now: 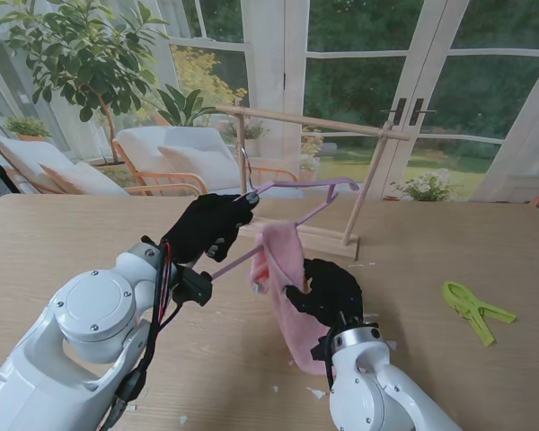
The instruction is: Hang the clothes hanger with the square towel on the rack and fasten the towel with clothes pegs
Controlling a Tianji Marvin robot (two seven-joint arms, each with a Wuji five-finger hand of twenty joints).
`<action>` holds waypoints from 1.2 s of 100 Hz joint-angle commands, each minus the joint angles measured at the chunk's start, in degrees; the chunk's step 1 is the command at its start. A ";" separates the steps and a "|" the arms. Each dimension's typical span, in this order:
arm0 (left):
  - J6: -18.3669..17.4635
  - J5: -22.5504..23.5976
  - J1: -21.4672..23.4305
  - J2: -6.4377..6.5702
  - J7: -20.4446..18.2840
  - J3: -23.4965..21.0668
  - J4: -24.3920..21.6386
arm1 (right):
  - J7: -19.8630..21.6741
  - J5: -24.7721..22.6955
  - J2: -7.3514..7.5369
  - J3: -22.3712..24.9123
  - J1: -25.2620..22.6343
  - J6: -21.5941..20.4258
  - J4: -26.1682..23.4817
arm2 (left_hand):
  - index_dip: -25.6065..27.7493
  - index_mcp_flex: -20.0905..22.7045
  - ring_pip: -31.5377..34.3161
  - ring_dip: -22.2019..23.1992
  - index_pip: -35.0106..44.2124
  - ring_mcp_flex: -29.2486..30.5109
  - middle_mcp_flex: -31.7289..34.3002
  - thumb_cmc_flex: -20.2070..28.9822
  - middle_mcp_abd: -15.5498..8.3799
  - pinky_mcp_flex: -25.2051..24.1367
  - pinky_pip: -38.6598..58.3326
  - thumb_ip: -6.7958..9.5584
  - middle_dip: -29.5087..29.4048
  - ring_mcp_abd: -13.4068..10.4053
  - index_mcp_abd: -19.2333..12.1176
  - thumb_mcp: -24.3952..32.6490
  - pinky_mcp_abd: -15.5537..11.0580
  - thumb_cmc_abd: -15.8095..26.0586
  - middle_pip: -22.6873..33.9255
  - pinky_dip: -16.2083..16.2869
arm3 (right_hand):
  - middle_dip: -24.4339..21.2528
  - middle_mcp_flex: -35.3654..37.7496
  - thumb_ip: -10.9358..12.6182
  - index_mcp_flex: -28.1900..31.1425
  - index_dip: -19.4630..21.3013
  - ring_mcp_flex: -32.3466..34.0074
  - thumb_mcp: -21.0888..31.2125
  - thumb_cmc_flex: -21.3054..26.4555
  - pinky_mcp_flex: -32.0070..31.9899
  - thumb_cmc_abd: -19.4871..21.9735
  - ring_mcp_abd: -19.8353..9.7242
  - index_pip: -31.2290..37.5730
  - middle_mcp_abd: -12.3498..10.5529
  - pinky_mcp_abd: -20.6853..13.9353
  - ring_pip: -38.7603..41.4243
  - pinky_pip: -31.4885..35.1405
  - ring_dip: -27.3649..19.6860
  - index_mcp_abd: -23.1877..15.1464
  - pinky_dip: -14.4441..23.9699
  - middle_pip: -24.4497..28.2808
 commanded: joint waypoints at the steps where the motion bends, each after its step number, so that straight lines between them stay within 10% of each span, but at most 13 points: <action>1: -0.43 0.49 -0.22 -0.35 -0.17 0.15 0.24 | -0.05 -0.79 -0.55 0.09 -1.07 -1.01 -1.77 | 2.88 2.71 7.66 2.62 1.40 1.68 2.44 2.17 -2.45 0.76 16.97 1.68 0.85 0.05 3.03 0.05 2.91 1.05 1.22 1.76 | 0.84 2.13 1.67 -1.16 4.17 2.34 2.40 3.10 0.84 3.65 -0.24 3.68 -0.34 -0.13 1.51 2.63 0.81 -3.98 31.61 2.07; 50: -2.61 7.42 -0.78 -0.05 0.40 3.00 2.74 | -5.52 -3.88 -1.31 0.73 -0.75 -1.33 -6.48 | 2.93 2.77 7.65 2.60 1.39 1.68 2.44 2.09 -2.45 0.76 16.97 1.68 0.86 0.01 3.03 0.05 2.92 1.03 1.22 1.74 | 6.43 0.33 4.44 -4.98 13.04 2.75 2.37 2.41 2.94 7.08 -0.11 3.07 -0.21 -0.93 9.68 8.91 4.29 -6.49 32.40 8.67; 75: -2.07 7.69 -1.30 -0.22 0.64 4.58 3.29 | -0.75 -5.13 -0.40 -0.31 0.99 -0.99 -8.50 | 2.94 2.77 7.64 2.57 1.39 1.69 2.44 2.10 -2.45 0.80 16.97 1.69 0.86 -0.02 3.03 0.09 2.79 1.08 1.22 1.69 | 11.38 2.35 5.12 -5.18 13.84 5.47 2.77 1.27 6.41 7.13 -0.17 2.77 -0.68 -1.96 18.56 14.91 8.09 -5.41 33.69 14.97; 93: -1.24 6.05 -1.35 -0.37 0.66 4.85 2.69 | 6.42 -7.62 1.00 -1.65 3.34 1.46 -8.86 | 2.94 2.76 7.64 2.56 1.38 1.68 2.44 2.03 -2.45 0.79 16.97 1.67 0.86 0.03 3.01 0.05 2.80 1.06 1.22 1.65 | 17.01 5.64 3.69 -5.23 10.78 10.50 -0.89 2.85 11.10 8.15 -2.66 2.69 0.28 -3.90 28.60 21.15 12.24 -1.72 33.83 22.14; 103: -1.32 5.82 -1.20 -0.28 0.40 4.60 2.29 | 7.84 -8.07 1.24 -2.20 4.48 2.53 -8.26 | 2.95 2.76 7.64 2.56 1.38 1.68 2.44 2.04 -2.45 0.79 16.97 1.68 0.86 0.03 3.01 0.06 2.81 1.07 1.22 1.64 | 20.77 8.60 2.09 -6.84 2.23 14.02 -1.83 3.86 14.13 6.34 -4.72 0.47 -3.66 -4.77 32.22 24.04 13.09 1.66 32.58 24.90; 113: -1.39 5.50 -1.13 -0.27 0.34 4.23 2.04 | 7.29 -8.62 1.20 -2.39 4.86 2.57 -7.42 | 2.95 2.75 7.64 2.55 1.37 1.68 2.44 2.01 -2.45 0.78 16.97 1.67 0.86 0.00 3.00 0.06 2.82 1.08 1.22 1.63 | 21.89 8.51 1.88 -7.57 -3.91 14.42 0.03 -2.05 14.69 4.72 -5.09 -7.41 -5.00 -5.00 32.24 24.53 13.03 4.74 31.65 24.50; 120: -1.36 5.19 -1.18 -0.32 0.42 3.99 2.01 | 6.95 -9.17 1.24 -2.29 4.70 2.43 -7.27 | 2.95 2.75 7.64 2.55 1.37 1.68 2.44 2.04 -2.45 0.78 16.97 1.68 0.86 0.02 3.00 0.06 2.82 1.01 1.22 1.63 | 21.96 7.75 5.79 -7.57 -3.92 13.62 1.34 -8.73 14.30 5.32 -5.09 -16.97 -5.29 -5.01 31.58 24.18 12.99 7.03 31.28 23.83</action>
